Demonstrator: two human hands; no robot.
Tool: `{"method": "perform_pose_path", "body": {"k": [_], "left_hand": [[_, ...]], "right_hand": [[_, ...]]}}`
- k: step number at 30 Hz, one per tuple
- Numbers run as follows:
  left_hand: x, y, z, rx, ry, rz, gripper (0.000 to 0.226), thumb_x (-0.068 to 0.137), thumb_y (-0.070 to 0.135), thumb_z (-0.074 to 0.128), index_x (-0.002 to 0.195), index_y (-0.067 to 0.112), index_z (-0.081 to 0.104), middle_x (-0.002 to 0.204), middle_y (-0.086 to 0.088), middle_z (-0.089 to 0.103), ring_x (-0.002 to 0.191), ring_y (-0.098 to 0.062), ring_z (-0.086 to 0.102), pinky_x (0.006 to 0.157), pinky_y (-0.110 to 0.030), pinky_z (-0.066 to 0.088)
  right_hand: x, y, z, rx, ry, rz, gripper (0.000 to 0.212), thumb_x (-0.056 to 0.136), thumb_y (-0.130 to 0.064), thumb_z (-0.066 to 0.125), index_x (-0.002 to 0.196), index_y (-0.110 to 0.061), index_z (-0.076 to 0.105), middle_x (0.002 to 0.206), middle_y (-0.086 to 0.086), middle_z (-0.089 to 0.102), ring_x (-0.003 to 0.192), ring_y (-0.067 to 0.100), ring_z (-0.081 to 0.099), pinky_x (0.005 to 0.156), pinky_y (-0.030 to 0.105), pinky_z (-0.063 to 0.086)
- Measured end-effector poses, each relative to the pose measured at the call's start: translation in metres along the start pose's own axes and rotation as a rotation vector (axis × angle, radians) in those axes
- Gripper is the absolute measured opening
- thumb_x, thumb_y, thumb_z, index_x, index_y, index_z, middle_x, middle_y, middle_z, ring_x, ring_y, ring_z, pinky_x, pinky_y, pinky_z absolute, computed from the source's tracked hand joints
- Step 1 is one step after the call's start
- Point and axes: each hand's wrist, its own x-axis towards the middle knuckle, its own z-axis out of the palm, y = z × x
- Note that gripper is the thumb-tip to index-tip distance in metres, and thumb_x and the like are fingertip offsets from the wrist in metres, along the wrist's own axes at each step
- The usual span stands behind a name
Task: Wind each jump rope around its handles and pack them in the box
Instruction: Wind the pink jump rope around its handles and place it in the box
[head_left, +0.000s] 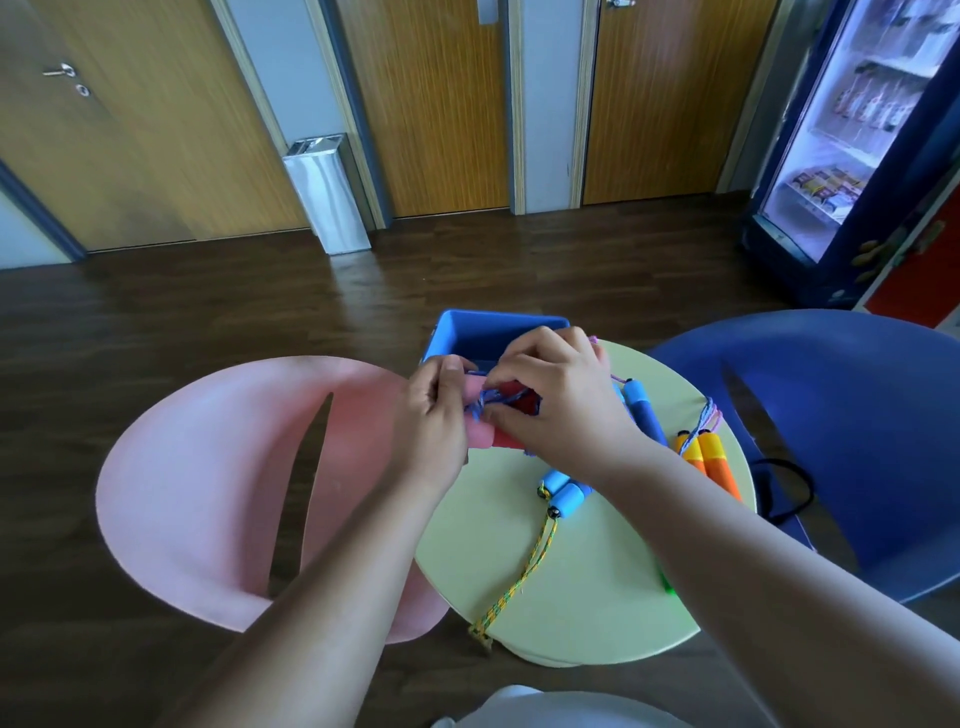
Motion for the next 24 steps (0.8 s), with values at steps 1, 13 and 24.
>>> {"method": "perform_pose_path", "body": {"k": [1,13,24], "left_hand": [[0.000,0.000,0.000,0.008,-0.003,0.000,0.033,0.111,0.029,0.043,0.088,0.022,0.066,0.078,-0.003,0.067,0.060,-0.025,0.056,0.047,-0.030,0.040],[0.000,0.007,-0.006,-0.024,0.014,0.038,0.021,0.101,0.037,0.064,0.092,0.019,0.069,0.073,0.005,0.066,0.056,-0.019,0.058,0.045,-0.031,0.043],[0.014,0.011,0.013,-0.093,0.107,0.024,0.027,0.094,0.047,0.063,0.080,0.024,0.066,0.068,0.012,0.065,0.065,-0.021,0.060,0.060,-0.042,0.048]], "right_hand": [[-0.001,-0.001,0.000,0.014,0.001,-0.004,0.015,0.076,-0.040,0.074,0.088,-0.032,0.075,0.100,-0.013,0.061,0.093,0.021,0.048,0.085,0.048,0.041],[-0.012,0.010,-0.033,0.008,0.118,-0.094,0.008,0.087,-0.016,0.078,0.088,-0.015,0.070,0.087,-0.007,0.062,0.080,0.018,0.044,0.072,0.040,0.041],[-0.033,0.020,-0.057,0.156,0.279,0.068,0.010,0.094,-0.013,0.071,0.092,-0.003,0.072,0.088,0.006,0.065,0.083,0.031,0.060,0.074,0.042,0.049]]}}
